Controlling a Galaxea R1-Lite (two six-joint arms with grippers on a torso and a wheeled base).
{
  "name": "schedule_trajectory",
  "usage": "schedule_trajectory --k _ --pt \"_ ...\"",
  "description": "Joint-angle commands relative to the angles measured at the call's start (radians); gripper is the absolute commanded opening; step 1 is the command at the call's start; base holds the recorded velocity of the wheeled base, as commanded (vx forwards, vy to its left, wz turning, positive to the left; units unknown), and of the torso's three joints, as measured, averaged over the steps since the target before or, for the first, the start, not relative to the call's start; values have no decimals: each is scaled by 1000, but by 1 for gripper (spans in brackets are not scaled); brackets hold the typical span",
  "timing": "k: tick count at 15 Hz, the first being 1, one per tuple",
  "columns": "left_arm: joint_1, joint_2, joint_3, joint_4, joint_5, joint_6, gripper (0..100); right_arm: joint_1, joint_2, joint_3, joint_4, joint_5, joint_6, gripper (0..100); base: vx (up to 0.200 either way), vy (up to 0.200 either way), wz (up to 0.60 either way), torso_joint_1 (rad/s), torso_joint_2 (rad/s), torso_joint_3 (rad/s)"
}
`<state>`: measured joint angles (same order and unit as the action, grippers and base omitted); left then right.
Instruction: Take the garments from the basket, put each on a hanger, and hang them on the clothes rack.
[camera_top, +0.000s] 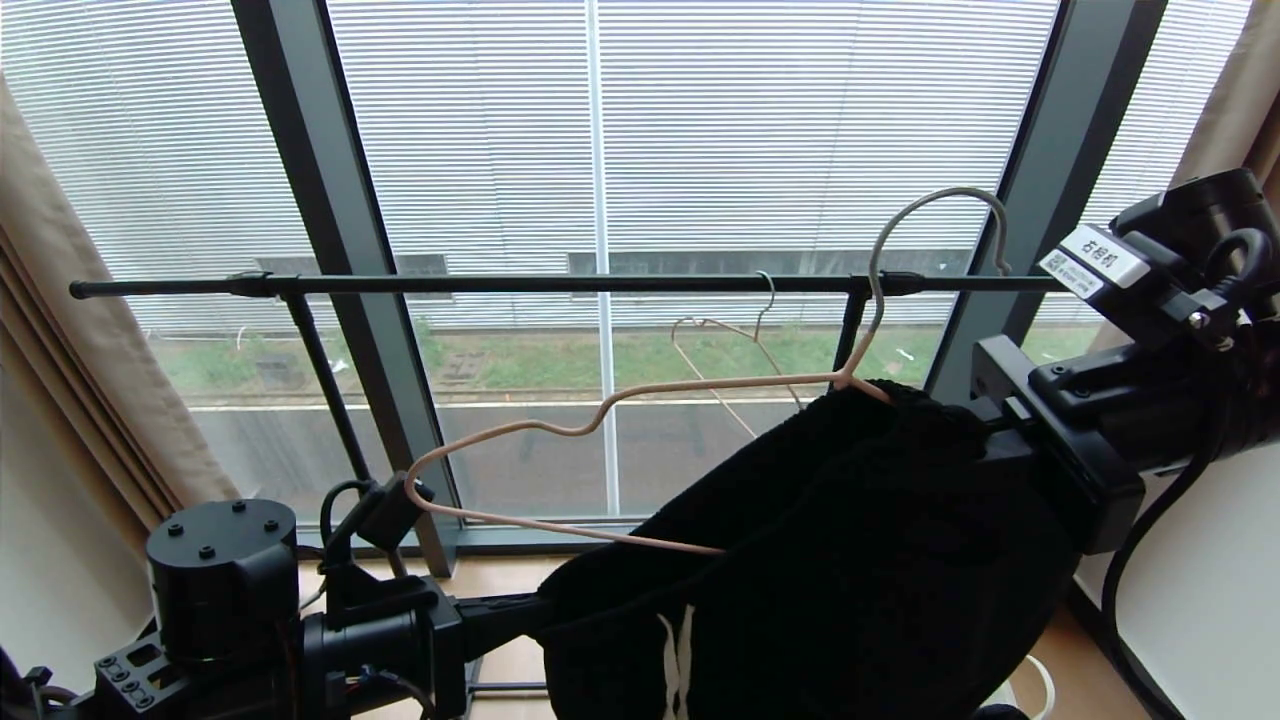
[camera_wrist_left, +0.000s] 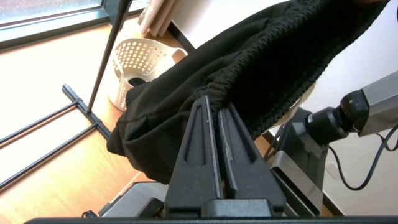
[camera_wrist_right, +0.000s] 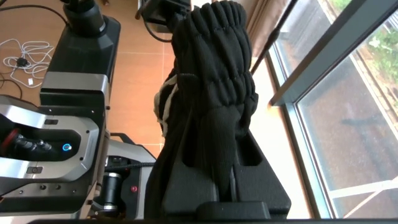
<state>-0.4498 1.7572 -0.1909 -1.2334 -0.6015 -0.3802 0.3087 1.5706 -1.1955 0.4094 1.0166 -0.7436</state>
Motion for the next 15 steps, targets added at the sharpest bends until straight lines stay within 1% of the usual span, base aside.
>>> schedule_trajectory --k 1,3,8,15 --pt "2 -2 -1 0 0 0 0 -11 0 14 0 -4 -2 0 0 0 0 0 0 0" --pt "17 -2 -2 -1 0 0 0 -23 -1 22 0 -23 -2 0 0 0 0 0 0 0" --pt "52 -1 -2 -35 -1 -2 0 -43 -3 50 0 -24 -17 0 0 0 0 0 0 0" --pt "80 -1 -12 -35 -1 -2 0 -59 -11 86 2 -52 -39 0 0 0 0 0 0 0"
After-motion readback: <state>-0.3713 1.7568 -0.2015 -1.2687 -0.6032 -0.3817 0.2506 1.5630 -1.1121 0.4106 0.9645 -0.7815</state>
